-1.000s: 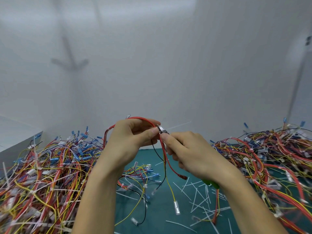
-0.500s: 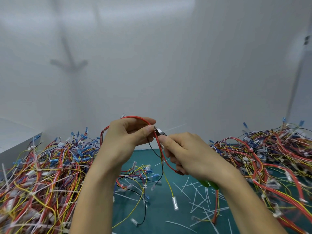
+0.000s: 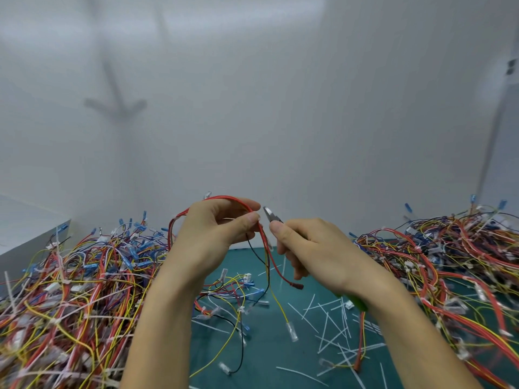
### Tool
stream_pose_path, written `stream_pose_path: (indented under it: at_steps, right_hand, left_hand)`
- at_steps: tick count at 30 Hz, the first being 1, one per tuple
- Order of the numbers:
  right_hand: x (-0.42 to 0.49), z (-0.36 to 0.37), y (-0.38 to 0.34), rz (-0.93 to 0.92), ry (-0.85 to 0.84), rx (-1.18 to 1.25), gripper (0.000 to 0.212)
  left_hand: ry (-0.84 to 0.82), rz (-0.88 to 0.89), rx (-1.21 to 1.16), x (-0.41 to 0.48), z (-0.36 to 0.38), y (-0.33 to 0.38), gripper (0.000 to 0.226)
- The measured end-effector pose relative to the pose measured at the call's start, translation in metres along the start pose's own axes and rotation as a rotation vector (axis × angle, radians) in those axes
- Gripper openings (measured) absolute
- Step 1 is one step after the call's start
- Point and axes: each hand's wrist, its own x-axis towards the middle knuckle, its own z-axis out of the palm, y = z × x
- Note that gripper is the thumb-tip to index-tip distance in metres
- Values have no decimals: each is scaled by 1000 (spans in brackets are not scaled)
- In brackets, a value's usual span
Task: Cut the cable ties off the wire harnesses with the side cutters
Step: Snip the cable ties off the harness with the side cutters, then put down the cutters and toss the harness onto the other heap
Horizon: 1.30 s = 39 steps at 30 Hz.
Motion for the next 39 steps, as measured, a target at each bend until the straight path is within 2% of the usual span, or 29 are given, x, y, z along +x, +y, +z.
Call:
stream_pose_path:
  at_steps: [8,12,17,23,30,35,37,39]
  right_hand:
    - [9,8,25,145,96,-260,56]
    - [14,22,58,283,37,-548,47]
    - [9,47,95,500,-56,-733,49]
    - [3,72,115,470,-89,-825,47]
    - [0,80,124,426,-47,-927,41]
    - [-1,80,126,425,-53,-957,46]
    - [2,78,118,413,-44,-937,49]
    - [10,69,101,344,55,-774,42]
  left_hand:
    - [-40,-64,103,2,3,-3,17]
    - [-75,-85,151,1,4,-3,21]
    - [-92,-87,236,0,7,-2,25]
    - [-87,-68,305,2,8,-5,23]
    - [-59,-70,341,4,9,-6,22]
    - [-77,-60,383,4,15,-5,22]
    - [-99,-55,403,3,18,-5,23]
    - [-139,-54,437,2,19,-5,25]
